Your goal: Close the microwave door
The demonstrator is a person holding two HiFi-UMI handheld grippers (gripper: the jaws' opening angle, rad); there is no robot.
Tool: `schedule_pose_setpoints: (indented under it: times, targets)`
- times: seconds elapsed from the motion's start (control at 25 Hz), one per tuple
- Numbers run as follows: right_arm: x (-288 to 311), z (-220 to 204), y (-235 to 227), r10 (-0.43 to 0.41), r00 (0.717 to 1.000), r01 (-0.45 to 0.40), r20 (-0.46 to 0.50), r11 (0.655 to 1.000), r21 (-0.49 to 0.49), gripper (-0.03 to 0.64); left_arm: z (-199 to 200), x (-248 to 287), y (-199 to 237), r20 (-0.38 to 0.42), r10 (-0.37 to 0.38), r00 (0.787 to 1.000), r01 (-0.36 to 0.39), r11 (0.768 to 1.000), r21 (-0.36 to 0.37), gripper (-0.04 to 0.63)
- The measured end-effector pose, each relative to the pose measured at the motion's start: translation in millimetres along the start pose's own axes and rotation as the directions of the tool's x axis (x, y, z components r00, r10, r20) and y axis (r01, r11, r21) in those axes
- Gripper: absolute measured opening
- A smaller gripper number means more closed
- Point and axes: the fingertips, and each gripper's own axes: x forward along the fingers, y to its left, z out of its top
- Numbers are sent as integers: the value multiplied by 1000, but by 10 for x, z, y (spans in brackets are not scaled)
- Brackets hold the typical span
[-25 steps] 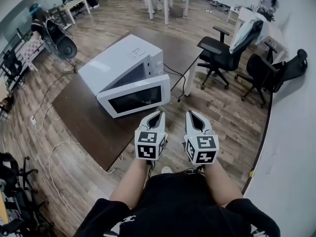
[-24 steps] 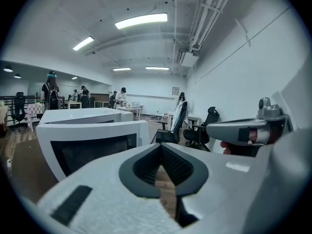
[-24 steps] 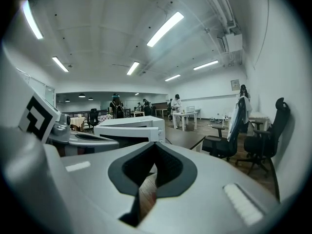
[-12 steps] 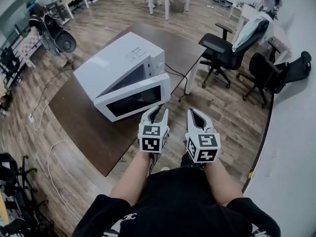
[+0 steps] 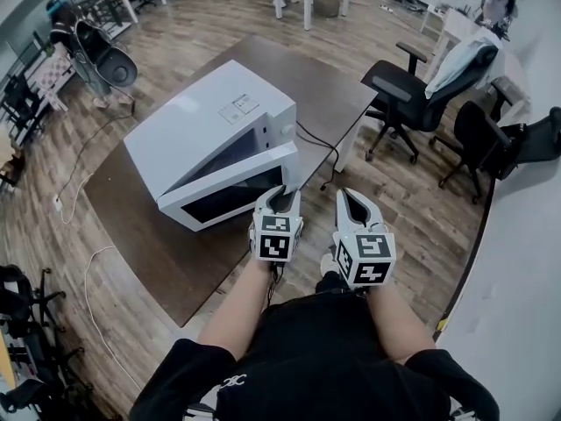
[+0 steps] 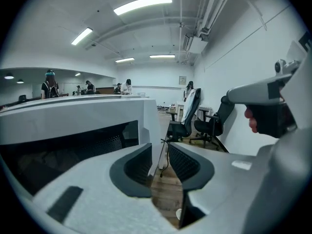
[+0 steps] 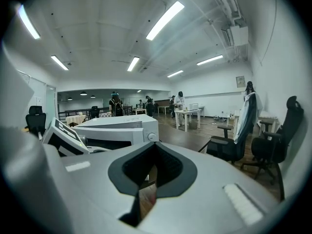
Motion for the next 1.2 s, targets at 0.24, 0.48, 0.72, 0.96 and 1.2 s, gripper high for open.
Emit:
schedule_pose_setpoints:
  times: [0.24,0.48,0.72,0.96,1.2]
  targets:
    - [358,41,-205,34,999,-34,-32,999,-14,9,-42,445,192,-39,89,995,-89,996,0,123]
    - [628,42,-467,49,997,-50,-59,999,-14,9,-6,727,304,-51,153,987,-154,988,-18,124]
    - [862,42,-629,82,994,-83,-73,996,-11,9,51,927,406,-44,196,980,-199,978,-68,117]
    - [1109,45,-702,142,986,-143,-90,990,-6,9,133,1011,556,-69,229,971,-237,962,-133,115]
    - [1349,108,-739,201,975,-203,-92,979,-10,9,192,1107,678,-82,273,959,-282,946,-157,115]
